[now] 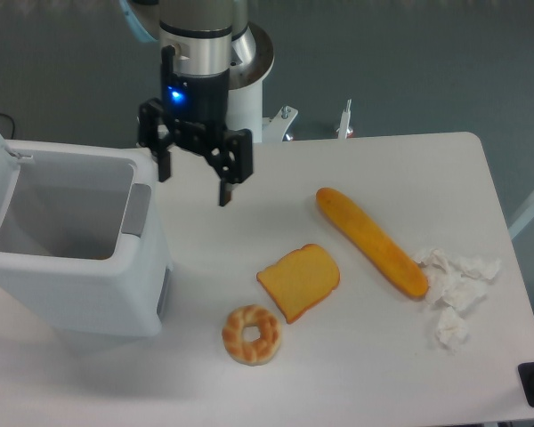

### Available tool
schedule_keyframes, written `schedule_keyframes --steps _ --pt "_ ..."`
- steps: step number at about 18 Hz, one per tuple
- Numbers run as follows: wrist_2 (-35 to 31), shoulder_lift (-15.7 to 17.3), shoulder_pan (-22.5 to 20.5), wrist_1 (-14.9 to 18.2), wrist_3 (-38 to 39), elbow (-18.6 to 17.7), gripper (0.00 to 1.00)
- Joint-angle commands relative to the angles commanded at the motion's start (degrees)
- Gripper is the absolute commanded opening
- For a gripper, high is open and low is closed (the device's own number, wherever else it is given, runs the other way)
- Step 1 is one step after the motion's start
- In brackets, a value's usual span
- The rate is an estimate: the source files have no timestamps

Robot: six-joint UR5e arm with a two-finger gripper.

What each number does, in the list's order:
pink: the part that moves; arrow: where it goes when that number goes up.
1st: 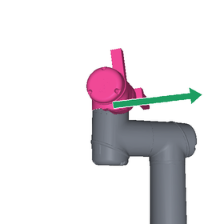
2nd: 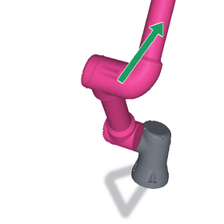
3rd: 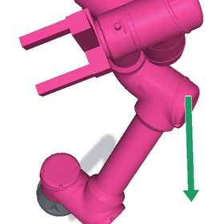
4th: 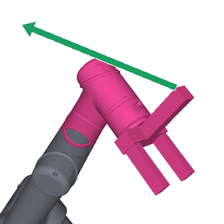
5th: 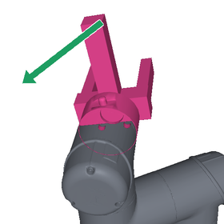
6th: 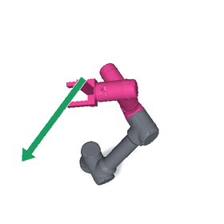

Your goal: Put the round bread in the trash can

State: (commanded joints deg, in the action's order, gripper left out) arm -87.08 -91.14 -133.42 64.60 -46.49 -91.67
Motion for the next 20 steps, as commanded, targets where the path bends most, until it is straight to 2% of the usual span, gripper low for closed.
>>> schedule_keyframes --steps 4,7,10,20 --pt "-4.2 -0.7 0.1 0.3 -1.2 0.5 1.0" --pt "-6.9 -0.7 0.1 0.2 -4.9 -0.1 1.0" --pt "-6.8 -1.5 0.0 0.1 -7.6 0.2 1.0" --pt "-6.6 -1.6 -0.5 0.2 -7.3 0.2 1.0"
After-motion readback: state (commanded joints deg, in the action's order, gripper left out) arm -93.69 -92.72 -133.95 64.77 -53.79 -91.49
